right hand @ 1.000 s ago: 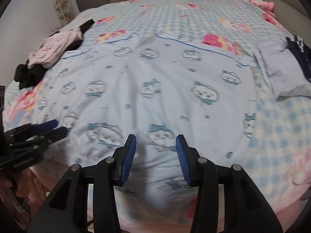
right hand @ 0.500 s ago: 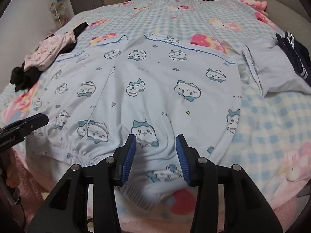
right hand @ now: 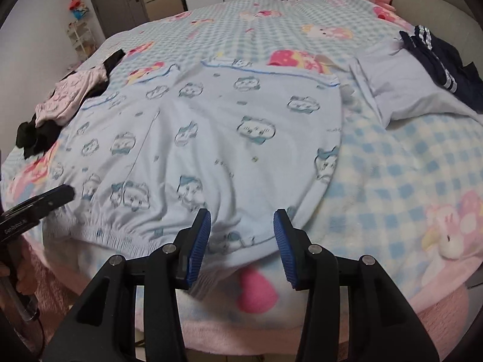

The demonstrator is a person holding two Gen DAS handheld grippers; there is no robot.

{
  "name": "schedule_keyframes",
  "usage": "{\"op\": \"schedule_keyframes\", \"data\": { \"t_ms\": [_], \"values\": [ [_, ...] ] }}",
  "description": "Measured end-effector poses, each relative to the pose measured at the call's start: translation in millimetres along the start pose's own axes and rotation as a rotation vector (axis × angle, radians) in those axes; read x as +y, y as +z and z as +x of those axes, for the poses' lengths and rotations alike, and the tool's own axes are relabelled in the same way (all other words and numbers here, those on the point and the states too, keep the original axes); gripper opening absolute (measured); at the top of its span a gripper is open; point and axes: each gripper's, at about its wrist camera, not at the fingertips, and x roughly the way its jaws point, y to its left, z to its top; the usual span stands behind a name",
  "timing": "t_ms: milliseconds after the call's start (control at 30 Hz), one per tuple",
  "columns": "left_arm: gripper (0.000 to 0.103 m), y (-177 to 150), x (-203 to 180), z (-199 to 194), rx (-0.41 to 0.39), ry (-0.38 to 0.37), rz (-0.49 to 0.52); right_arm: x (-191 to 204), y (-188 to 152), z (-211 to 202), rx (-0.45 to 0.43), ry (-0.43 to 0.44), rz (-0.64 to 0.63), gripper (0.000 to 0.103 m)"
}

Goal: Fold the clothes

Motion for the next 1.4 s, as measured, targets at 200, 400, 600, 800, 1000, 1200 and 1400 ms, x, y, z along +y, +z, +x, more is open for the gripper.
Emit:
{"op": "schedule_keyframes", "data": {
  "t_ms": [200,400,600,800,1000,1200,1400],
  "values": [
    [0.047,-4.8,3.1,15.2,0.070,0.061,0.003,-13.1,-15.6,6.5,0.077,-0.106,0.006,0.044],
    [0.047,-4.5,2.6,4.6,0.015,0.026,-0.013,-38.0,-23.3,-9.2,0.059,-0.045,0.124,0.045],
    [0.047,-9.2,-29.4,1.8,-0.013,-0.033,0.062,-19.5,-18.6,-16.3,0.035,0.056,0.114,0.046],
    [0.047,-12.8,-28.3,6.5,0.029,0.001,0.058,-20.8,-28.9,3.9,0.119,-0.068,0.103,0.046],
    [0.047,-6.7,-2.5,-20.3,-0.051,0.014,-0.026,-47.2,-20.5,-14.8,0.022,0.038,0.234,0.046],
    [0.048,-7.1,35.4,-26.2,-0.045,0.079,-0.146,-24.0,-0.5,21.9,0.084,-0.110,0.029,0.046],
    [0.048,-7.1,37.7,-24.9,-0.054,0.100,-0.146,-32.2,-14.1,29.2,0.117,-0.160,0.020,0.047]
  ]
}}
